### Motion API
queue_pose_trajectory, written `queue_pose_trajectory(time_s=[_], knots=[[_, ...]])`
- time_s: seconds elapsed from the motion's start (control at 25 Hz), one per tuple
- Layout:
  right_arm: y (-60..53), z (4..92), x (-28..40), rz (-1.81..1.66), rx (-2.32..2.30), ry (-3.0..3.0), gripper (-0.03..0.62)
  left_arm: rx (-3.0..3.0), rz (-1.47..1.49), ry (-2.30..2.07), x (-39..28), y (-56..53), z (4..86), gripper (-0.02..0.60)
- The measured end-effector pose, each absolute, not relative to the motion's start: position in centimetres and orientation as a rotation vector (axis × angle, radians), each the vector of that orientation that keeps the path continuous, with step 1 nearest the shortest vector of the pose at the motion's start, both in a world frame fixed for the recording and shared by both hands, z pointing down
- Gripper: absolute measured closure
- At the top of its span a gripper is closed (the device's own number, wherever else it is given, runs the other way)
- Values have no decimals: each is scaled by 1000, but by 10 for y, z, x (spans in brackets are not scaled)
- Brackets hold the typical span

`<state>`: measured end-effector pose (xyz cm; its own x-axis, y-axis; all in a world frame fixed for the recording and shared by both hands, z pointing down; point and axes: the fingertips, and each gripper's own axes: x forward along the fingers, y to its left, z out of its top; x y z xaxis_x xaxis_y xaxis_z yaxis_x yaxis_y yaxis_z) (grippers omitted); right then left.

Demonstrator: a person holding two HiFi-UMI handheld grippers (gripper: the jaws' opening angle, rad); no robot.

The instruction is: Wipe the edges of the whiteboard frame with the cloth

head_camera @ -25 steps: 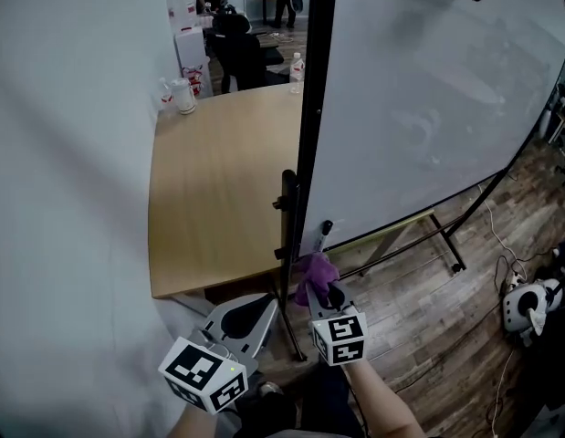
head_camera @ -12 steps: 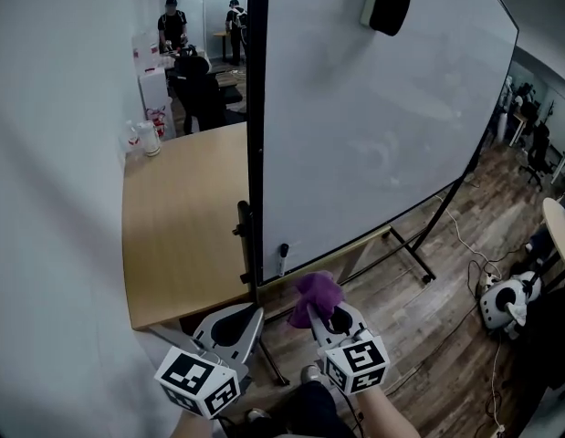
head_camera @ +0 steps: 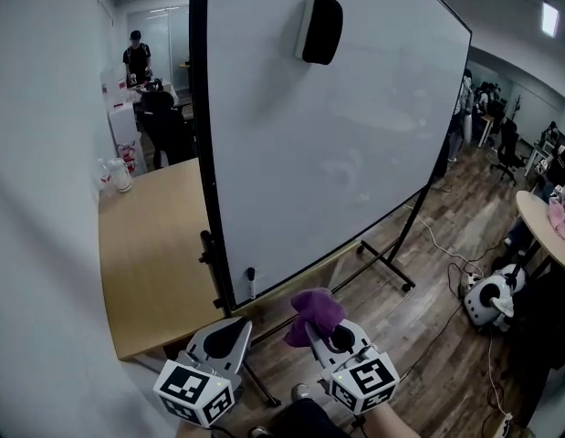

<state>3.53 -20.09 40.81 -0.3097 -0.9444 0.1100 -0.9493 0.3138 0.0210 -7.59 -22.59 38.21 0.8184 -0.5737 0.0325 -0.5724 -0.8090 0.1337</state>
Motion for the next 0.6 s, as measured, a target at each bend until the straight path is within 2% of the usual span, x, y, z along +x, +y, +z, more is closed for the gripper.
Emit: queue_pose_trajectory(time_s=[0.6], knots=[[-181,386,60,50,1911,-2444,528,2929,-22,-865,-68,-220,374,563]])
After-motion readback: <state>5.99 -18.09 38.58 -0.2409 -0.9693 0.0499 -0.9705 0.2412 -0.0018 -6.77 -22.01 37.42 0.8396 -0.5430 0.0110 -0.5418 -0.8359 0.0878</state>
